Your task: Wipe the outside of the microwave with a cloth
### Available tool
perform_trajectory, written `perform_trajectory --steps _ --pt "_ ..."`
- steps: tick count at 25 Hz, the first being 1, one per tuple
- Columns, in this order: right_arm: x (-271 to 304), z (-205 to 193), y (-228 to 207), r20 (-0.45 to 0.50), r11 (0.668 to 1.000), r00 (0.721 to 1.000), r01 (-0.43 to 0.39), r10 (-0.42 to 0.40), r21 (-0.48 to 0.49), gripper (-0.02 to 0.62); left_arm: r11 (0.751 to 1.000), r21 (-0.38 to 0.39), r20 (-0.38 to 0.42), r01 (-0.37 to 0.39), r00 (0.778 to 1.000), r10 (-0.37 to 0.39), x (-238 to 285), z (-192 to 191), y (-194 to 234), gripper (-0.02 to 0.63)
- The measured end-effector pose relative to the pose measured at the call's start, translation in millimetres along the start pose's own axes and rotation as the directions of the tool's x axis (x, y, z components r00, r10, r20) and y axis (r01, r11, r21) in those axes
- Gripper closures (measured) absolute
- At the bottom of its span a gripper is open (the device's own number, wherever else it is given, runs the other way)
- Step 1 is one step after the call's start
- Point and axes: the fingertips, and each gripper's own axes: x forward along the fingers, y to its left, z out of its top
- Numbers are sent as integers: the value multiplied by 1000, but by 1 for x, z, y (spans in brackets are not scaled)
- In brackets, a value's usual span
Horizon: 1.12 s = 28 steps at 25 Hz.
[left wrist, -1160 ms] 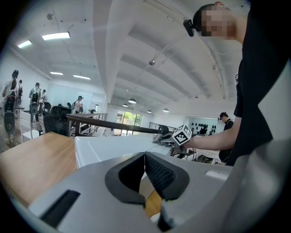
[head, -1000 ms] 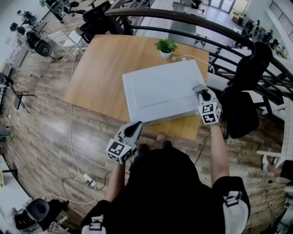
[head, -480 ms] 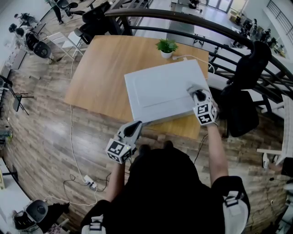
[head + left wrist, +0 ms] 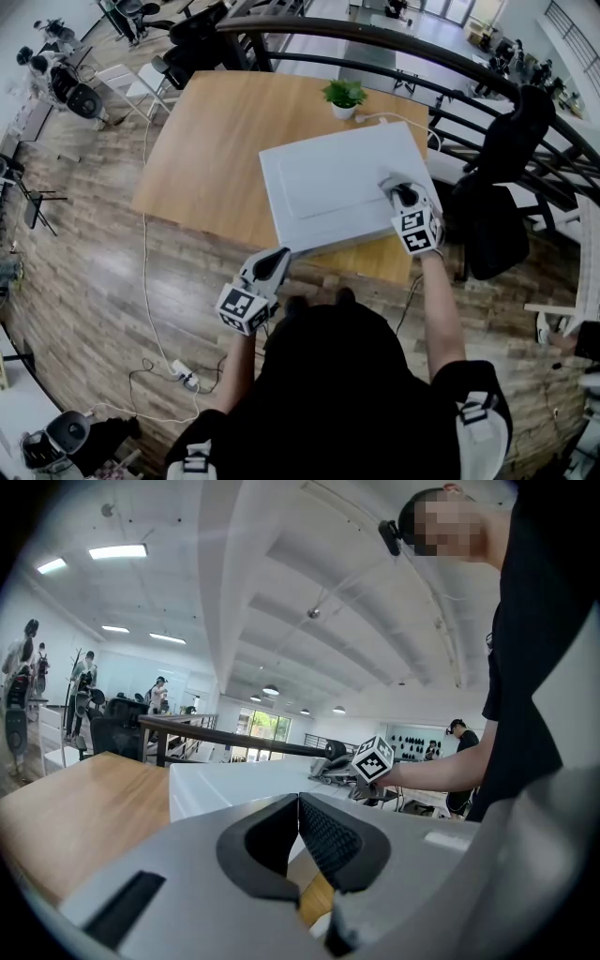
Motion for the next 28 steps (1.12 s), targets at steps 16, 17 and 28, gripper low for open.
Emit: perform_trajectory --steps 16,17,28 --pt "6 20 27 -2 1000 1000 -5 5 -1 578 1000 -25 -2 -13 1000 13 -14 3 23 603" --pt "7 22 29 -4 1000 1000 -8 8 -1 578 1000 -25 2 -8 1000 8 -15 2 24 603" --pt "9 34 52 4 1000 1000 -10 10 -7 578 999 -30 -6 11 1000 -12 -23 -4 34 603"
